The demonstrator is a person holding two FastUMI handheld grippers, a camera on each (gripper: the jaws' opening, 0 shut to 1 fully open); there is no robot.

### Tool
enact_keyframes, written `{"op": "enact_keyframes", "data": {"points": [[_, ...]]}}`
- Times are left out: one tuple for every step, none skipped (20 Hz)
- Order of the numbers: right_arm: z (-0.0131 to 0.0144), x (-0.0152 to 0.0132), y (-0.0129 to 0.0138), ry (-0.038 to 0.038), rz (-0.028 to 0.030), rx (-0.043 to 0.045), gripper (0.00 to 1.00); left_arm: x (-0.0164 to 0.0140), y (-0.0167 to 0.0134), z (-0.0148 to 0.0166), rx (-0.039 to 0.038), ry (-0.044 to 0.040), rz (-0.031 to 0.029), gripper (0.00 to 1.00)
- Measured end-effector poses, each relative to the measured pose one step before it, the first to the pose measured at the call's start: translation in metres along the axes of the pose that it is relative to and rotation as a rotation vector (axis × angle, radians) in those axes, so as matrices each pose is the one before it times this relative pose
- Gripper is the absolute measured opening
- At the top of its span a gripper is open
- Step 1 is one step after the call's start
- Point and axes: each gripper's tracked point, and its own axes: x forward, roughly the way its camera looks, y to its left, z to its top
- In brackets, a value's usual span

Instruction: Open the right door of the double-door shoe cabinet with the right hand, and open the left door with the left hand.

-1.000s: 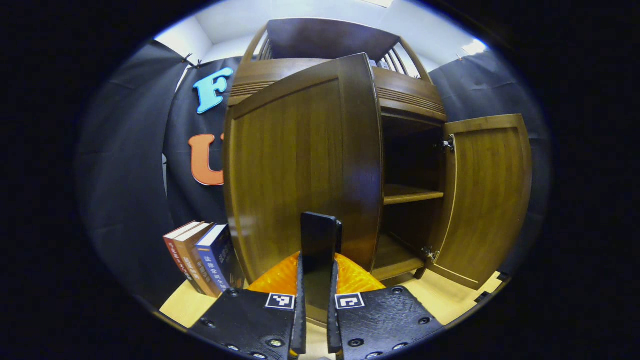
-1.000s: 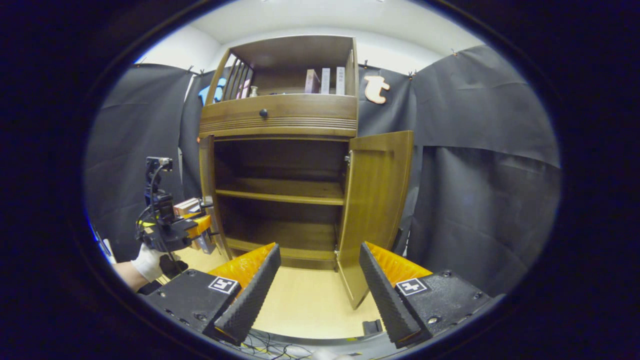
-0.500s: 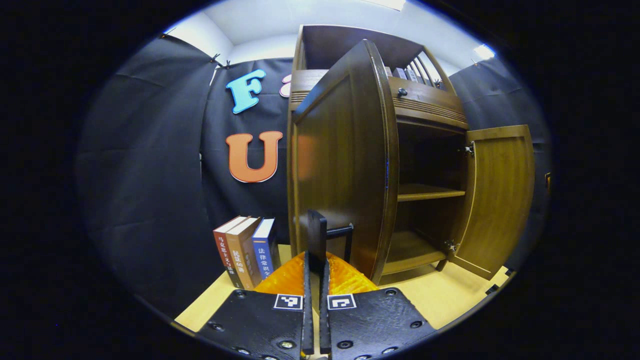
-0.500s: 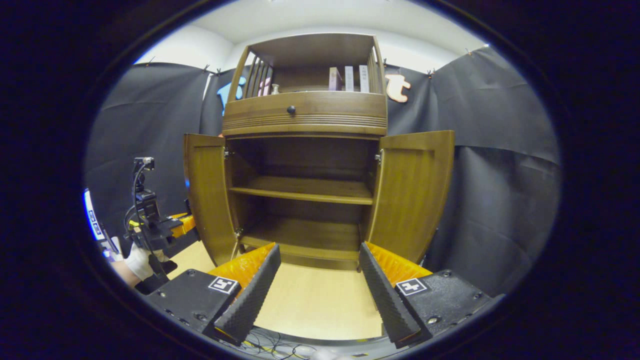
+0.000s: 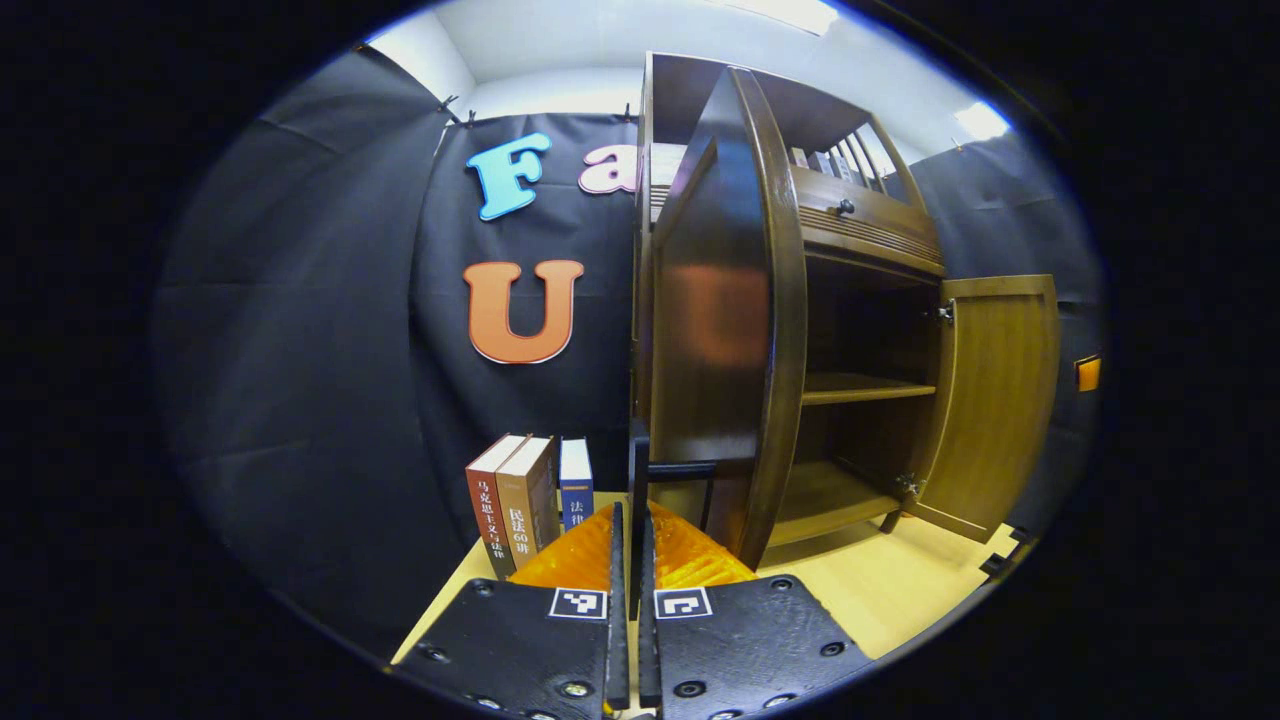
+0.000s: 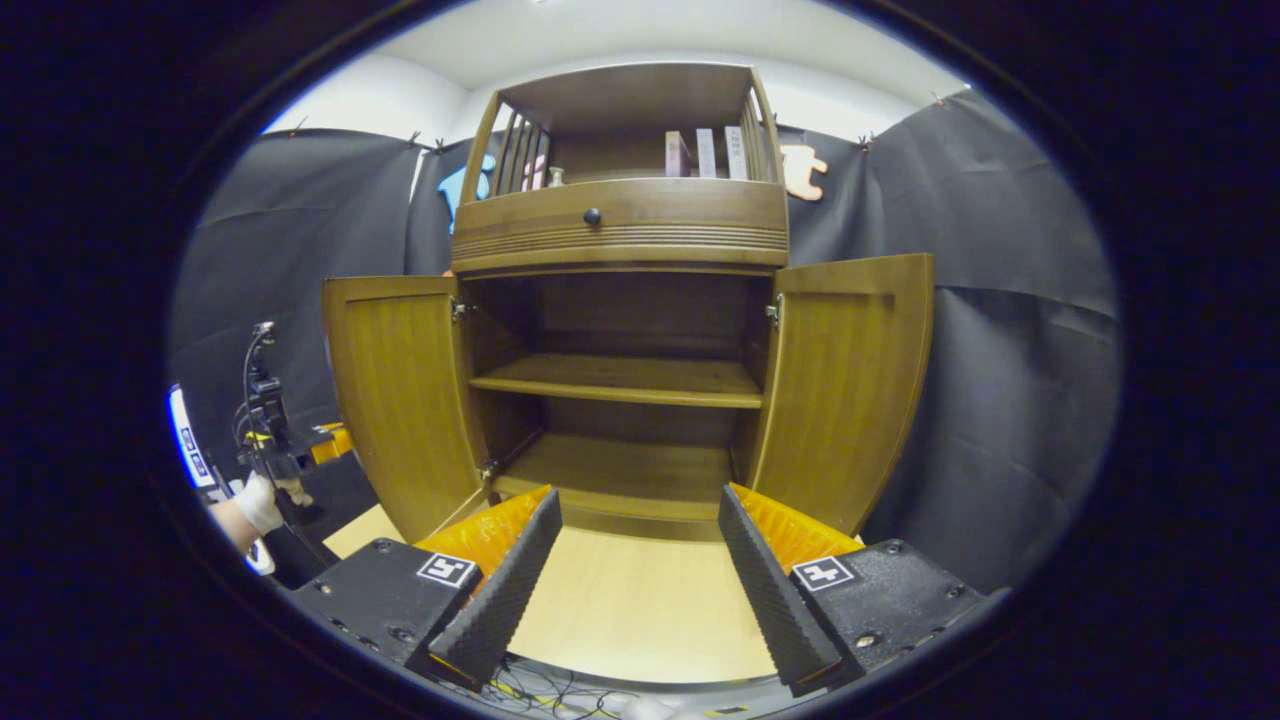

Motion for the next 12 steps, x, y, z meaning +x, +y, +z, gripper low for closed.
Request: {"op": "enact_keyframes", "data": {"points": [[0.00031,0.00002,-0.00071,0.00055,-0.00259,0.00006,1.00,-0.00007,0.00599,-0.00121,0.01022,0.00545,-0.01393,0.03],[-0.00027,0.00067,0.00035,0.00069,-0.00157,-0.00020,1.00,0.00074,0.00384,0.00007,0.00740,0.00274,-0.01780,0.03],[0.00072,0.00057,0.00038,0.00021,-0.00056,-0.00087,1.00,0.00086,0.00170,-0.00022,0.00393,0.00415,-0.01985,0.03],[-0.00022,0.00012,-0.00002,-0.00004,-0.00171,-0.00036,1.00,0.00039,0.00271,0.00081,0.00005,-0.00047,-0.01834,0.03],[0.00112,0.00049,0.00063,0.00099,0.00090,-0.00051,1.00,0.00198,0.00322,-0.00125,-0.00302,0.00467,-0.03055,0.03],[0.00035,0.00030,0.00167,-0.00009,0.00181,-0.00078,1.00,-0.00202,-0.00115,-0.00362,-0.00651,0.02060,-0.03090,0.03],[0.00195,0.00038,0.00103,-0.00239,0.00223,-0.00135,1.00,-0.00161,0.00132,-0.00390,0.00111,0.01677,-0.02624,0.10],[0.00070,0.00028,0.00087,-0.00209,0.00115,-0.00223,1.00,-0.00056,0.00179,-0.00083,-0.00221,0.01479,-0.03014,0.10],[0.00040,0.00115,0.00123,-0.00073,0.00210,-0.00100,1.00,-0.00307,-0.00102,-0.00229,-0.00518,0.01150,-0.01964,0.03],[-0.00097,-0.00023,0.00109,0.00216,0.00372,-0.00123,1.00,-0.00534,-0.00012,-0.00147,-0.00495,0.02159,-0.01007,0.04],[0.00139,0.00030,0.00134,-0.00101,0.00353,-0.00098,1.00,-0.00308,-0.00003,-0.00335,0.00329,0.01980,-0.00064,0.06],[0.00107,0.00072,0.00079,-0.00126,0.00210,-0.00217,1.00,-0.00560,-0.00130,-0.00021,0.00385,0.01088,0.00133,0.07]]}}
